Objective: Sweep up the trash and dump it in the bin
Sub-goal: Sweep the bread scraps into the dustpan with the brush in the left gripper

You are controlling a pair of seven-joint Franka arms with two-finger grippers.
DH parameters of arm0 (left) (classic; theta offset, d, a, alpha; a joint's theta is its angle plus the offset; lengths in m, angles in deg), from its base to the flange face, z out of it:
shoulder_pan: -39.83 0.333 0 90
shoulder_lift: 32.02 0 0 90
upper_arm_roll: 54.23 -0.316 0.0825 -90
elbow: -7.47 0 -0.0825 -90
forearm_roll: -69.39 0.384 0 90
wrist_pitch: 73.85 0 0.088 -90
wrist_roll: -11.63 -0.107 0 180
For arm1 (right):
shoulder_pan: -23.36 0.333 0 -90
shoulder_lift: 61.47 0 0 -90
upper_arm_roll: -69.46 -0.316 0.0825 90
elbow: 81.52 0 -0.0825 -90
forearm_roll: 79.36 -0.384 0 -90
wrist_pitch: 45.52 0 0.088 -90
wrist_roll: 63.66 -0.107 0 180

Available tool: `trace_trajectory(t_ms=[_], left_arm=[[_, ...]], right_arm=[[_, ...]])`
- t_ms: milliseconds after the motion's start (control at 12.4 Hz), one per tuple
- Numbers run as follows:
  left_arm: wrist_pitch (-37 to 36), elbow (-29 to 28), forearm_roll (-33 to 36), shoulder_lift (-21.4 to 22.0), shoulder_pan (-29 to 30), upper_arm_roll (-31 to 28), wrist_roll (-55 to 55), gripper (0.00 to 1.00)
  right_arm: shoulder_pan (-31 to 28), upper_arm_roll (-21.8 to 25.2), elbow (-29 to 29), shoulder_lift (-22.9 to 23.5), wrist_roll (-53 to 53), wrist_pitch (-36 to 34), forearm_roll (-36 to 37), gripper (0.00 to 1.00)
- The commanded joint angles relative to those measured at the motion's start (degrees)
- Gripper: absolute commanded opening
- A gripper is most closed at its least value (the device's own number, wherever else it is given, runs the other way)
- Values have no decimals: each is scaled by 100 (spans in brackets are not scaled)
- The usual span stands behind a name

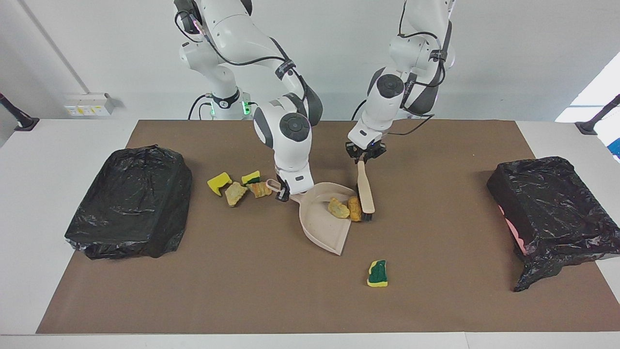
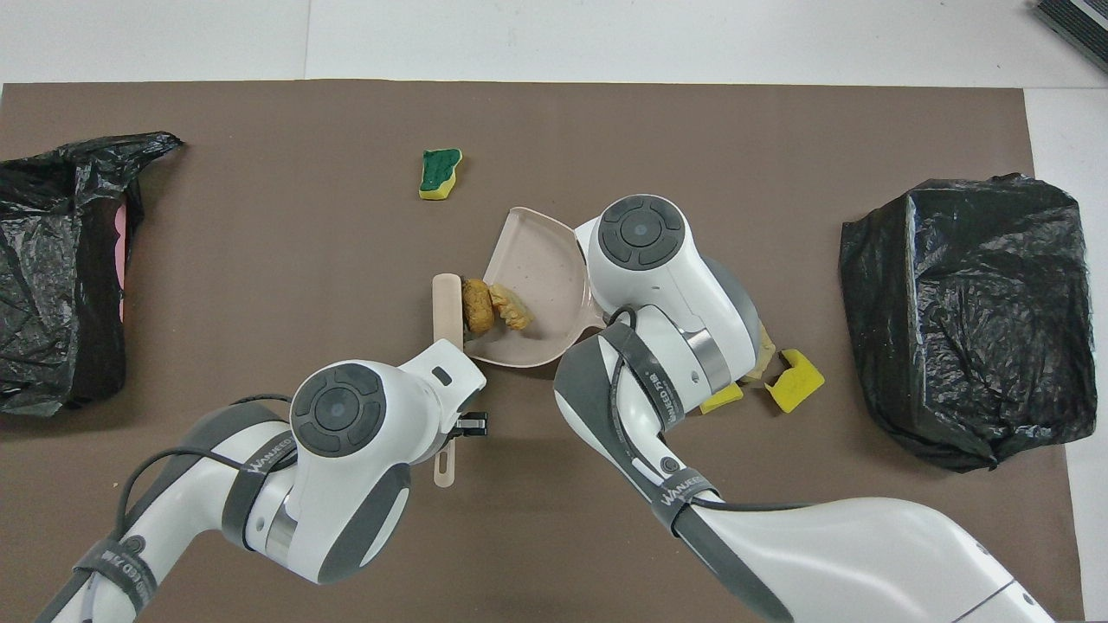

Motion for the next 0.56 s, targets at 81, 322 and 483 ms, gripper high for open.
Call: trace_trajectory(t_ms=[81, 322, 483], left_arm=[[-304, 927, -117, -397, -186, -103, -55, 0], [-886, 1464, -38, -625, -37, -155, -422, 0], [-1061, 1622, 267, -765, 453, -164, -932, 0]], right_arm=[[-49, -47, 131, -152, -103, -111, -106, 0], [-110, -47, 87, -152, -112, -242, -106, 0], [-110, -47, 69, -161, -199, -234, -114, 0]])
